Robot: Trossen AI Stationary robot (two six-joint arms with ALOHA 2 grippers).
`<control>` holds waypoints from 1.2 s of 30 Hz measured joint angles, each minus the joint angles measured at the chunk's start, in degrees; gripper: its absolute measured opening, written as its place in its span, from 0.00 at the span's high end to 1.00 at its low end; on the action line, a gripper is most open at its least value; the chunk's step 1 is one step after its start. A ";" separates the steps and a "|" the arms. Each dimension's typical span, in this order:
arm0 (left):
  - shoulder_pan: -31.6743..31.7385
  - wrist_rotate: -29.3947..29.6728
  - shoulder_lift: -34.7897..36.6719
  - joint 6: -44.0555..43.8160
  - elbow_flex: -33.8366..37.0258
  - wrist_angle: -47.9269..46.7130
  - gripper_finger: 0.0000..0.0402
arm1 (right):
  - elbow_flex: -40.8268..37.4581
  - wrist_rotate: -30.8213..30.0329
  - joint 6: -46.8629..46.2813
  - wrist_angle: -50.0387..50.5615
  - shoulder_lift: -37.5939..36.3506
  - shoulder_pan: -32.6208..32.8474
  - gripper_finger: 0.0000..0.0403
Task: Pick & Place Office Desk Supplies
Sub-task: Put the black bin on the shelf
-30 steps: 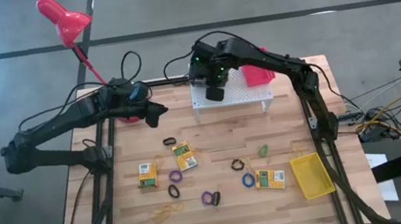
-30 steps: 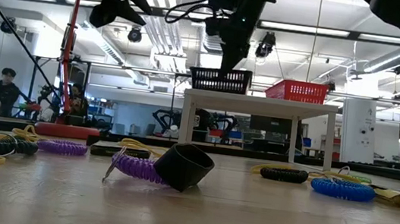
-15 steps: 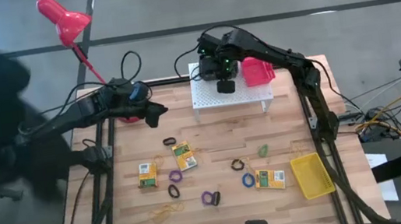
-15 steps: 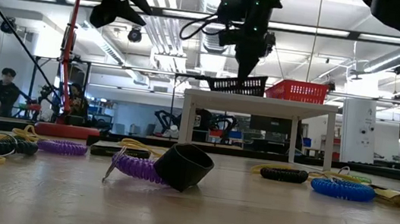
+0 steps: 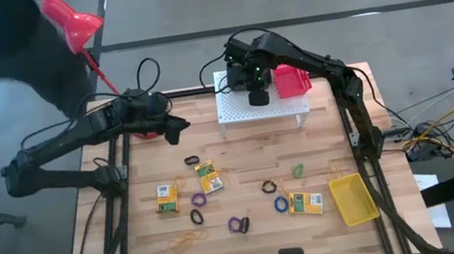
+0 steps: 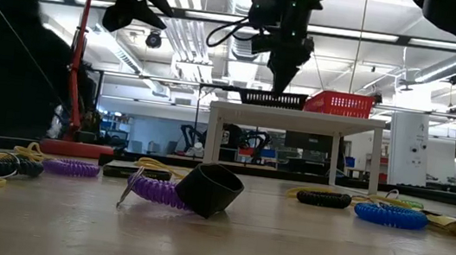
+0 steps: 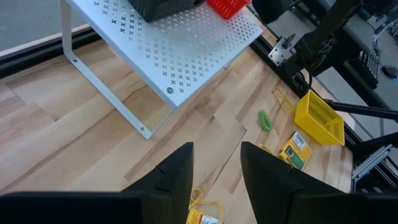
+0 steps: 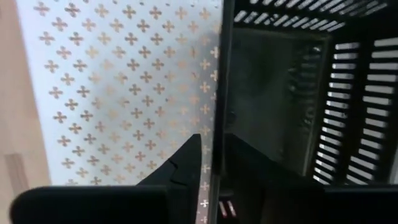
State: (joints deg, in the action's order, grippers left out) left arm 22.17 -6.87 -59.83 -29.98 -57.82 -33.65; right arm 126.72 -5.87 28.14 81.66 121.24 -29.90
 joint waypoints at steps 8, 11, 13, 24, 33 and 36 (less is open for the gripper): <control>0.00 0.00 0.00 -0.09 0.00 0.00 0.66 | 3.75 0.12 -4.26 1.99 -0.22 0.23 0.69; 0.00 0.00 0.00 -0.09 0.00 0.01 0.66 | 6.04 0.30 -6.85 4.49 -1.83 0.68 0.67; 0.00 0.00 0.00 -0.09 0.00 0.00 0.66 | 6.59 0.54 -9.34 6.56 -4.14 0.82 0.67; 0.00 0.00 0.00 -0.07 0.00 0.13 0.66 | -7.04 12.22 -11.89 8.00 -25.54 0.77 0.72; 0.00 0.00 0.00 -0.09 0.00 0.85 0.66 | -30.90 14.72 -20.43 -11.82 -38.02 1.17 0.77; 0.00 0.00 0.00 -0.09 0.00 0.85 0.66 | -34.22 15.03 -23.58 -19.33 -36.11 1.67 0.79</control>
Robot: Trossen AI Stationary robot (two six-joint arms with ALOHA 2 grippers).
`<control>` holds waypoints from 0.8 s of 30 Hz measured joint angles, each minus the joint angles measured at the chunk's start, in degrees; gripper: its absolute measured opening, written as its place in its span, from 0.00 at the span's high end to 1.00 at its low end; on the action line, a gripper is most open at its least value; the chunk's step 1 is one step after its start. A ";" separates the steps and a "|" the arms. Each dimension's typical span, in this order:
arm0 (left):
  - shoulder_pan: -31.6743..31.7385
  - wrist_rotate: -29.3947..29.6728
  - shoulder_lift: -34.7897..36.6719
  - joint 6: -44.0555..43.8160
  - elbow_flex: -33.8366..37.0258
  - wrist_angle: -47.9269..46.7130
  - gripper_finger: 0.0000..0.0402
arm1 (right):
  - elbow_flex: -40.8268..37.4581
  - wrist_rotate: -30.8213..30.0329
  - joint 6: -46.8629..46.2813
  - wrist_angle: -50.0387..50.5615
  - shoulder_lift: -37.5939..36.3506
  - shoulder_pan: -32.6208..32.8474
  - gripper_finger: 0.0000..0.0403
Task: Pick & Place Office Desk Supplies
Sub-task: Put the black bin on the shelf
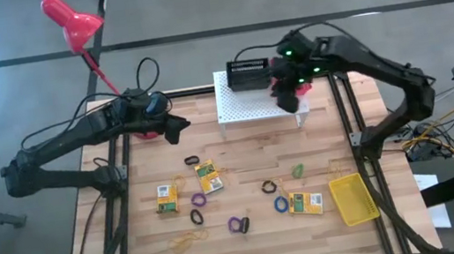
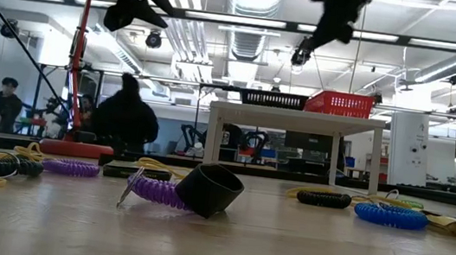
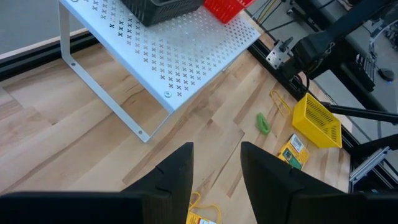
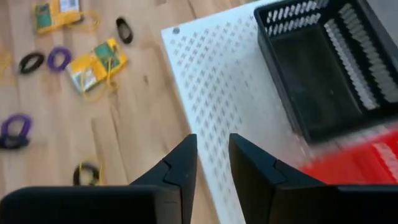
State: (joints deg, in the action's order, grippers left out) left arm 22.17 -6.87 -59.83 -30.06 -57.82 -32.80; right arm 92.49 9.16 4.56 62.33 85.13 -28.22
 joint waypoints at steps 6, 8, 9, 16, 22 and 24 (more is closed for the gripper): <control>0.00 0.00 0.00 0.00 0.00 0.00 0.66 | 1.74 -0.04 1.07 -3.85 9.11 0.58 0.83; 0.00 0.00 0.00 0.00 0.00 0.00 0.66 | 3.18 -0.09 2.71 -2.83 12.11 0.58 0.85; 0.00 0.00 0.00 0.00 0.00 0.00 0.66 | 4.00 -0.08 3.17 -2.49 13.43 0.58 0.86; 0.00 0.00 0.00 -0.02 0.00 -0.01 0.66 | 8.18 -6.05 4.27 -2.54 18.66 0.58 0.91; 0.00 -0.01 0.00 -0.05 0.00 0.00 0.66 | 8.24 -9.35 4.91 -2.56 19.35 -0.45 0.92; 0.00 0.00 0.00 -0.07 0.00 0.00 0.66 | 8.00 -9.37 4.90 -2.69 19.43 -0.93 0.92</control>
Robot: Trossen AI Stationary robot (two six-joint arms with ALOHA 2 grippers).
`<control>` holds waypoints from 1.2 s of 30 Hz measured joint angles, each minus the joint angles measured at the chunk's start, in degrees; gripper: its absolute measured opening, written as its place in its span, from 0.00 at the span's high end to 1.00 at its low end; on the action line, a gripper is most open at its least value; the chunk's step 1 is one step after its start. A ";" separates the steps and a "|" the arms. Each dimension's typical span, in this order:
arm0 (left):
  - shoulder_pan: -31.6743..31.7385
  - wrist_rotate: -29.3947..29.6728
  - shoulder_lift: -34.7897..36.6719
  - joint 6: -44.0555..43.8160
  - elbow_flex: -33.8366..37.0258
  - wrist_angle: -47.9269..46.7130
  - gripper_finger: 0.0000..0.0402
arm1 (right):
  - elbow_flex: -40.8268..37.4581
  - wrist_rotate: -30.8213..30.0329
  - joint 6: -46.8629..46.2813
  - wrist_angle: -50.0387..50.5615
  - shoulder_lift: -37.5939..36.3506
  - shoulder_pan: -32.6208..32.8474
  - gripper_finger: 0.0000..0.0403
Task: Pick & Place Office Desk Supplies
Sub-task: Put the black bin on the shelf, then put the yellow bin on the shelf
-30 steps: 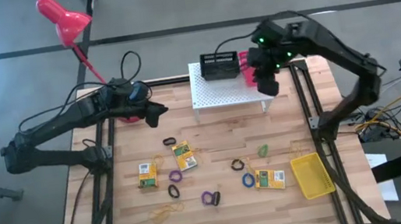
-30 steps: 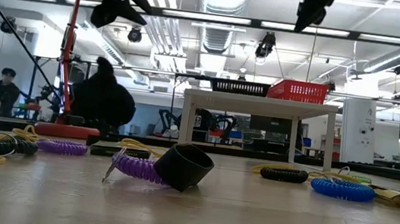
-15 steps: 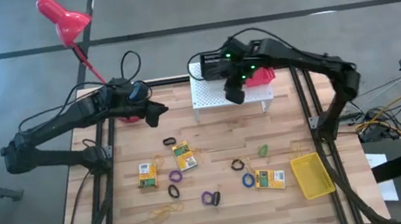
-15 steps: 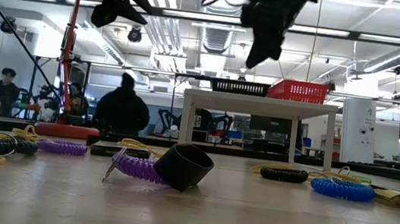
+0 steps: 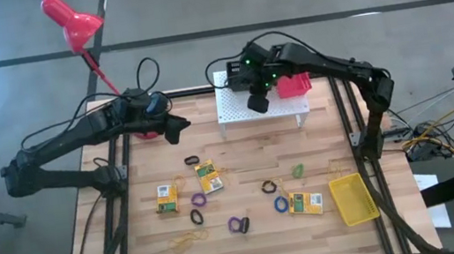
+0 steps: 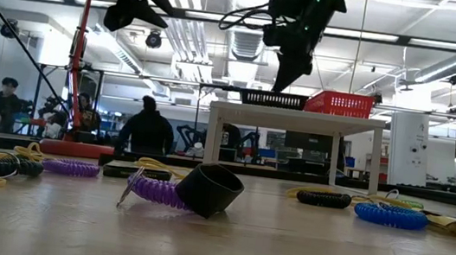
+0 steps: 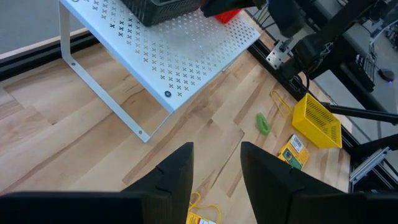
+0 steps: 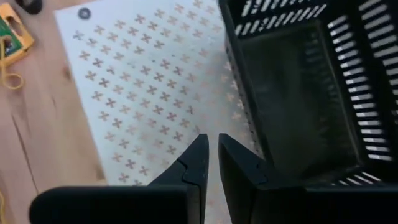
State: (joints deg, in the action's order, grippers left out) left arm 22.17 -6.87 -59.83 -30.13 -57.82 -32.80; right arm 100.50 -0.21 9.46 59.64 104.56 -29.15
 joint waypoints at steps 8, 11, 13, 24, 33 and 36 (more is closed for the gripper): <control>0.00 0.00 0.00 -0.13 0.00 -0.02 0.66 | -0.05 -1.29 -0.03 -0.18 0.34 -1.01 0.92; 0.00 0.00 0.00 -0.11 0.00 -0.02 0.66 | -0.05 -1.74 -0.18 -0.24 0.34 -1.24 0.92; 0.00 0.00 0.00 -0.11 0.00 -0.02 0.66 | -0.05 -1.90 -0.24 -0.26 0.34 -1.33 0.92; 0.00 -0.01 0.00 -0.08 0.00 -0.04 0.66 | -0.12 -3.84 -1.79 -0.18 -0.67 -1.03 0.92; 0.00 -0.02 0.00 0.07 0.00 -0.09 0.66 | 2.31 2.48 -6.10 11.13 -9.60 1.86 0.92; 0.00 -0.02 0.00 0.07 0.00 -0.09 0.66 | 0.71 6.15 -5.47 17.74 -13.87 1.50 0.92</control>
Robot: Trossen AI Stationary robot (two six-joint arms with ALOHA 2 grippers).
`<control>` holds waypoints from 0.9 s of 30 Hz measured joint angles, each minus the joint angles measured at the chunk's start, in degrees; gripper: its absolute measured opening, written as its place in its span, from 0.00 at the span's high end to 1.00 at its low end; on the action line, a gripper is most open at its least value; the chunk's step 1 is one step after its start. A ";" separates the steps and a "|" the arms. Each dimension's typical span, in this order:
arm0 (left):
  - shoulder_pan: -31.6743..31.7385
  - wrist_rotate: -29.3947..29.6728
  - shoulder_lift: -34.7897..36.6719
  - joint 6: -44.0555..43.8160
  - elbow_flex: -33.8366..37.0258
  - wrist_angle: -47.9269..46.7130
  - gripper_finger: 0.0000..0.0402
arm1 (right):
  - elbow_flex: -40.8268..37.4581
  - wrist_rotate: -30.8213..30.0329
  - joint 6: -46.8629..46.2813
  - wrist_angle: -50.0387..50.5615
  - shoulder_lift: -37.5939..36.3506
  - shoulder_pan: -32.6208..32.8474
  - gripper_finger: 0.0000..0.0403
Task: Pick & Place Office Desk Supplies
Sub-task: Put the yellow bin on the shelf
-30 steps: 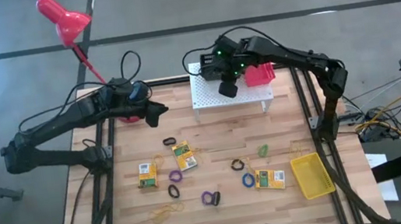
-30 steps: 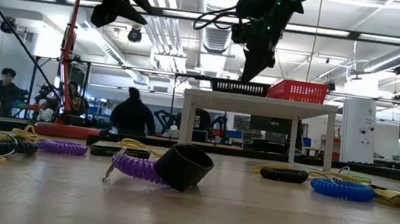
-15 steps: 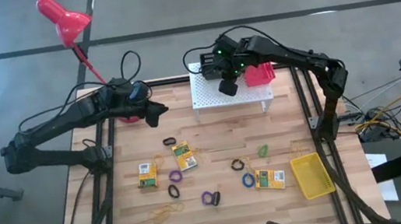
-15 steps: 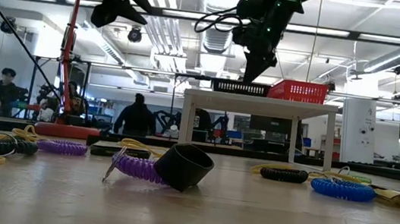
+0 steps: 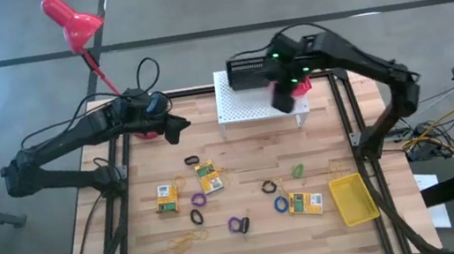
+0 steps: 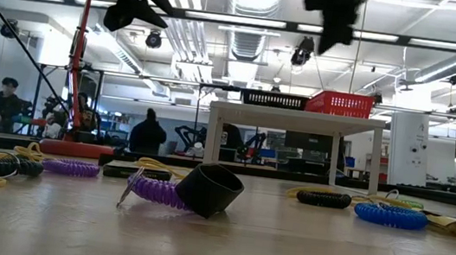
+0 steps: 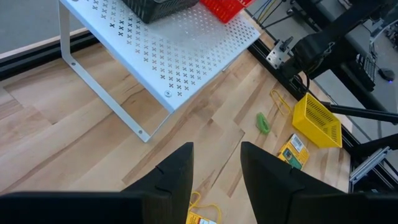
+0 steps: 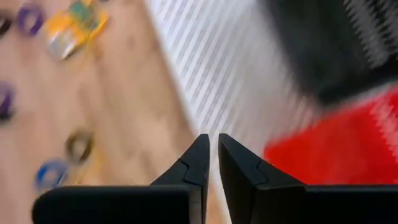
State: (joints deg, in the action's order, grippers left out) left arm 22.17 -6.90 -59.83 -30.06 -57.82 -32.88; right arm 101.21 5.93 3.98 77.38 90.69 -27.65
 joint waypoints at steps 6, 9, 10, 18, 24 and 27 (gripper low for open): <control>0.00 0.00 0.00 -0.02 0.00 0.00 0.66 | -9.90 3.45 3.43 2.97 -7.45 -3.04 0.92; 0.00 0.00 0.00 0.00 0.00 0.00 0.66 | -16.46 3.05 3.83 -2.48 -9.70 -3.80 0.92; 0.00 0.00 0.00 0.00 0.00 0.02 0.66 | -18.45 2.81 3.52 -4.63 -10.15 -4.03 0.92; 0.00 0.00 -0.02 -0.02 0.00 0.02 0.66 | -27.29 0.41 -0.95 -20.52 -10.17 -4.43 0.92; 0.00 0.00 0.00 -0.02 0.00 0.02 0.66 | -27.43 -5.68 -1.23 -21.15 -9.42 -4.45 0.92; 0.00 0.00 0.00 -0.02 0.00 0.02 0.66 | -27.43 -6.18 -0.99 -21.28 -9.45 -4.56 0.92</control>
State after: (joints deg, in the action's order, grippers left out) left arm 22.17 -6.90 -59.83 -30.09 -57.82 -32.86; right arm 73.78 -0.24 3.00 56.10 81.24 -32.21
